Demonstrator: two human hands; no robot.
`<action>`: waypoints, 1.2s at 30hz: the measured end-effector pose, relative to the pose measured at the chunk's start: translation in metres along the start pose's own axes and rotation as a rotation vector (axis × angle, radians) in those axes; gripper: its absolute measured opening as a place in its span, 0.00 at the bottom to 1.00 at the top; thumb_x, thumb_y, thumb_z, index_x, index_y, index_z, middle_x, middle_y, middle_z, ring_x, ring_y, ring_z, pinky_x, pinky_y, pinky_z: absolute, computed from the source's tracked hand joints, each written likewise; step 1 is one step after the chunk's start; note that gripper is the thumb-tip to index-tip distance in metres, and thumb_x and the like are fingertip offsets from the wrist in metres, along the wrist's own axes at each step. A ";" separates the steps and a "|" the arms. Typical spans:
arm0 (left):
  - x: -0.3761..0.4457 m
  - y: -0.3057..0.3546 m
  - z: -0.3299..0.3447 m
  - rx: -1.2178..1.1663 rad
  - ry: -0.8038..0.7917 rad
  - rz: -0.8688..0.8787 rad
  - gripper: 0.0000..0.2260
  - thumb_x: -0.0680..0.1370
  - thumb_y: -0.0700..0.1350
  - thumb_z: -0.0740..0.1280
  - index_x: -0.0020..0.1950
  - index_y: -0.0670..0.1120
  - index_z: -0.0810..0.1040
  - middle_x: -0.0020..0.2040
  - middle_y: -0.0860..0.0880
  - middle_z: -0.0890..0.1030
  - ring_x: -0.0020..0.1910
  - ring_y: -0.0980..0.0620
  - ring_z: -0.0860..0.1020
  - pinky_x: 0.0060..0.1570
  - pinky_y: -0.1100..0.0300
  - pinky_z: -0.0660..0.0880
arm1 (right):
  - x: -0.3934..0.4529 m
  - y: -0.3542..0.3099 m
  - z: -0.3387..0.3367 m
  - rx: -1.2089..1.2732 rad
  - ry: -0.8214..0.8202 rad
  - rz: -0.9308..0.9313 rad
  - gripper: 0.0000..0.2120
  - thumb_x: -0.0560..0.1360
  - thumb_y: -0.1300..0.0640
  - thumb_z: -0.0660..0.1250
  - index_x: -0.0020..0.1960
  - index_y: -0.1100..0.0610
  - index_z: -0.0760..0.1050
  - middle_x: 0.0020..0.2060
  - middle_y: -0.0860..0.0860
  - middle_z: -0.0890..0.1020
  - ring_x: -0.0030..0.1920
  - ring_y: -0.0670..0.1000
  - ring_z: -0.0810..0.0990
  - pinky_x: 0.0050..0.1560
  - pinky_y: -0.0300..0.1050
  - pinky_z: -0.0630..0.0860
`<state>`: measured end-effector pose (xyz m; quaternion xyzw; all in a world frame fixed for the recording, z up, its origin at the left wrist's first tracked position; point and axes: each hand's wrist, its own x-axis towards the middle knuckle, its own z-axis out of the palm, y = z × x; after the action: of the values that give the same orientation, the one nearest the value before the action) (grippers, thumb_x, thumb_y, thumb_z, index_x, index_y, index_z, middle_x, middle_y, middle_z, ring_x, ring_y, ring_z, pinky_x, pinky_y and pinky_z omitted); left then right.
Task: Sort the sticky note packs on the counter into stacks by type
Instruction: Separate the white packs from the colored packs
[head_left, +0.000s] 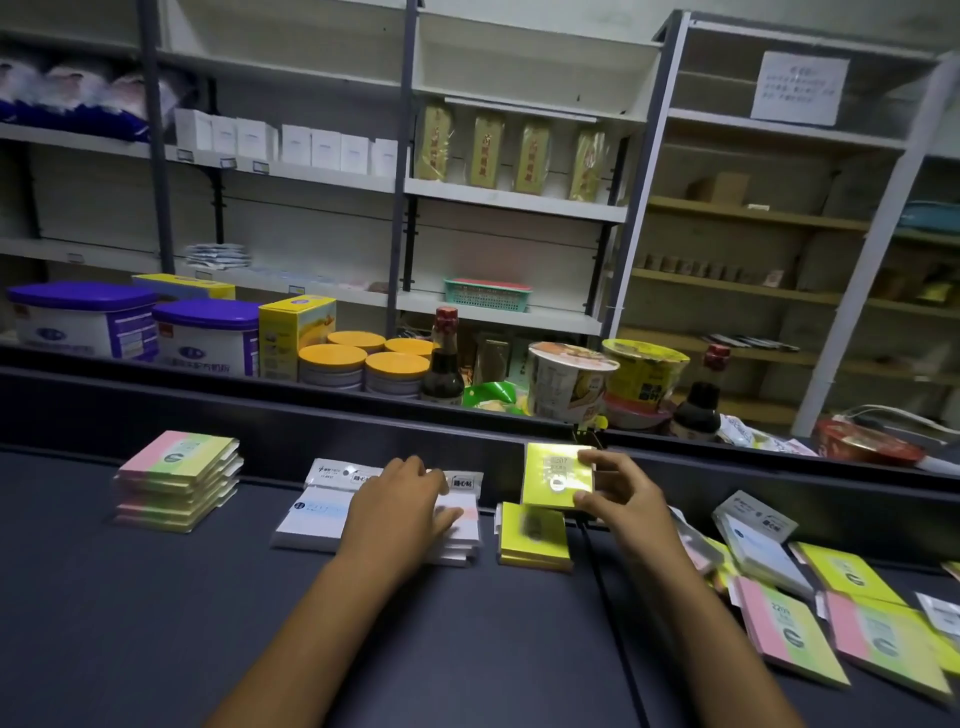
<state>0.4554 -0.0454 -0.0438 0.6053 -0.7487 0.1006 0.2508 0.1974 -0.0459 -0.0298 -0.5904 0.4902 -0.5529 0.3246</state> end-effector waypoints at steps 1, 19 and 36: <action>0.000 -0.001 0.001 -0.001 0.014 0.005 0.17 0.79 0.61 0.61 0.64 0.55 0.75 0.59 0.54 0.75 0.60 0.52 0.72 0.49 0.59 0.71 | 0.000 0.001 0.001 -0.006 -0.019 0.014 0.19 0.72 0.71 0.72 0.57 0.52 0.80 0.45 0.50 0.82 0.37 0.38 0.81 0.37 0.32 0.77; -0.007 -0.003 -0.002 -0.098 0.068 -0.045 0.14 0.80 0.60 0.60 0.60 0.57 0.76 0.56 0.56 0.76 0.56 0.56 0.74 0.45 0.60 0.74 | -0.004 0.022 0.002 -0.675 -0.232 0.021 0.14 0.75 0.48 0.72 0.60 0.41 0.78 0.47 0.47 0.73 0.47 0.44 0.74 0.42 0.33 0.66; -0.022 0.084 -0.022 -0.229 -0.003 0.116 0.11 0.78 0.57 0.65 0.58 0.55 0.76 0.54 0.54 0.76 0.57 0.53 0.75 0.48 0.55 0.75 | -0.064 -0.014 -0.084 -1.053 -0.088 -0.136 0.20 0.74 0.45 0.70 0.63 0.47 0.71 0.59 0.46 0.75 0.62 0.48 0.74 0.58 0.47 0.74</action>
<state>0.3833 0.0039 -0.0233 0.5286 -0.7894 0.0282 0.3110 0.1249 0.0321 -0.0239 -0.7266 0.6479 -0.2265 -0.0319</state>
